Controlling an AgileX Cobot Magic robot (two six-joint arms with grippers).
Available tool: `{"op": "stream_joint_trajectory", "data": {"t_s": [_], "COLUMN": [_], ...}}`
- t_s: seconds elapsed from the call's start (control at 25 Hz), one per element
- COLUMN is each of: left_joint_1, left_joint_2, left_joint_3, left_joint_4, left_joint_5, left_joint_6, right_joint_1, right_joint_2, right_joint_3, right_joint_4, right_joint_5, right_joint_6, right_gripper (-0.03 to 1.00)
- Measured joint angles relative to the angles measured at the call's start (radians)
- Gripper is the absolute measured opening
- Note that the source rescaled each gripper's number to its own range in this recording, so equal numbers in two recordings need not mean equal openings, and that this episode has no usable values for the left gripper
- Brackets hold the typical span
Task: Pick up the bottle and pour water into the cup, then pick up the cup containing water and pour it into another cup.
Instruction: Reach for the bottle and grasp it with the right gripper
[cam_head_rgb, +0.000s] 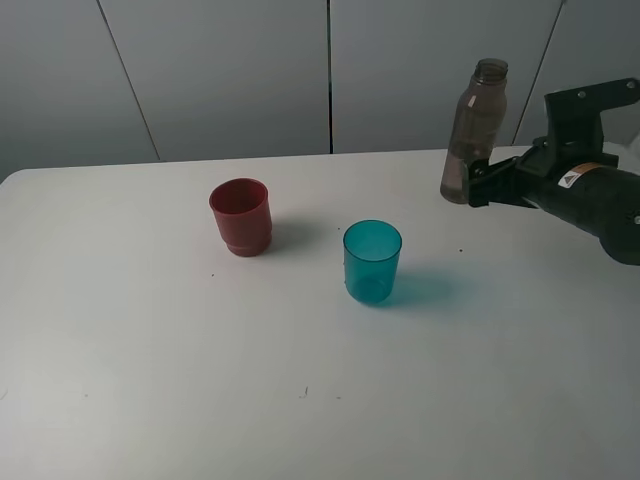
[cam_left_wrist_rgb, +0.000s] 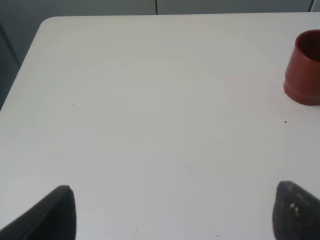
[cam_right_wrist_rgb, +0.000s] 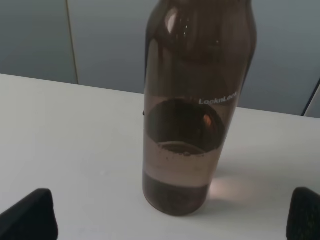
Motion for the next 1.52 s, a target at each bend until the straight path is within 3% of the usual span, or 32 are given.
{"op": "stream_joint_trajectory", "data": {"t_s": [0.64, 1.08, 1.52], "left_joint_1": [0.000, 0.000, 0.000], "left_joint_2": [0.000, 0.000, 0.000], "left_joint_3": [0.000, 0.000, 0.000], "left_joint_4": [0.000, 0.000, 0.000], "left_joint_5": [0.000, 0.000, 0.000], "left_joint_6": [0.000, 0.000, 0.000], "right_joint_1": [-0.019, -0.051, -0.054], "right_joint_2": [0.271, 0.288, 0.300], "right_joint_3": [-0.234, -0.273, -0.289], "right_joint_4": [-0.023, 0.049, -0.037], "right_joint_5": [-0.034, -0.034, -0.017], "right_joint_6": [0.043, 0.113, 0.180], "right_gripper": [1.00, 1.00, 1.00]}}
